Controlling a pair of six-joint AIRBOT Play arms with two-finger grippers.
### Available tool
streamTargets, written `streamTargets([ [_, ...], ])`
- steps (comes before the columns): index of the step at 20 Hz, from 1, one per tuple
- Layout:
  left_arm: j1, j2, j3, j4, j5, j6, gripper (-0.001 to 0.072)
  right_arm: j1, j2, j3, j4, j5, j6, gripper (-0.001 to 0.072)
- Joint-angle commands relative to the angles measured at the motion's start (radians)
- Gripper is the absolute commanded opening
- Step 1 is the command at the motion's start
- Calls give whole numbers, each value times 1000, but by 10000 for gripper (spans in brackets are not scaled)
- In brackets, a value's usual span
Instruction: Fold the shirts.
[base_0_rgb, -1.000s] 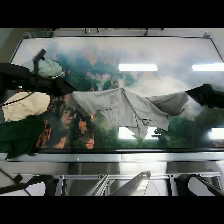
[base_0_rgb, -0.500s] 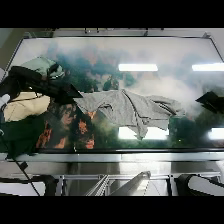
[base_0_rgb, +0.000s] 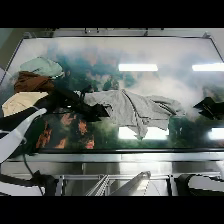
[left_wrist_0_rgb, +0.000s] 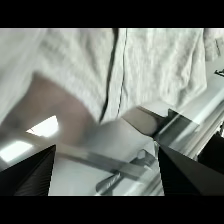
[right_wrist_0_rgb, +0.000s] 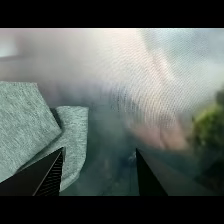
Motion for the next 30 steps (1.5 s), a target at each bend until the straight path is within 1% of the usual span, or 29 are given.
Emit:
streamTargets([
  [1,-86,-132,106,-6,-47,-51,701,0,-8,1,23,33,-10,503],
  [2,-92,-164,140,-8,-22,-75,629,0,-8,1,24,36,-13,502],
  [3,-98,-185,172,-8,-2,-77,595,0,-8,1,26,40,-13,502],
  [6,-124,-231,266,-7,18,-96,593,0,-8,1,26,72,-13,503],
  [7,-132,-244,288,-6,18,-102,545,0,-9,1,23,84,-12,503],
  [9,-140,-264,318,-7,19,-103,97,0,-17,-1,21,101,-10,503],
  [10,-140,-269,326,-6,18,-103,15,0,-29,-1,22,108,-9,503],
  [15,-113,-268,327,-6,58,-103,14,13,-150,-12,28,124,6,502],
  [16,-109,-268,326,-5,66,-102,14,25,-178,-12,55,125,-6,502],
  [20,-109,-268,327,-6,68,-103,14,93,-246,-11,252,121,-82,498],
  [21,-109,-268,327,-6,68,-103,14,110,-251,-11,291,124,-101,389],
  [22,-108,-268,328,-8,71,-102,14,122,-249,-11,314,130,-126,172],
  [23,-106,-268,334,-11,84,-103,14,130,-245,-10,343,156,-153,12],
  [25,-88,-256,377,-16,162,-102,14,127,-221,-3,423,257,-230,15],
  [27,-57,-186,442,-16,253,-100,14,101,-153,23,551,388,-296,15],
  [28,-35,-129,483,-17,289,-96,14,80,-103,42,652,441,-316,15],
  [29,-7,-55,534,-18,327,-92,14,53,-45,63,783,490,-343,15],
  [30,19,22,589,-17,359,-88,14,21,27,85,960,538,-386,15],
])
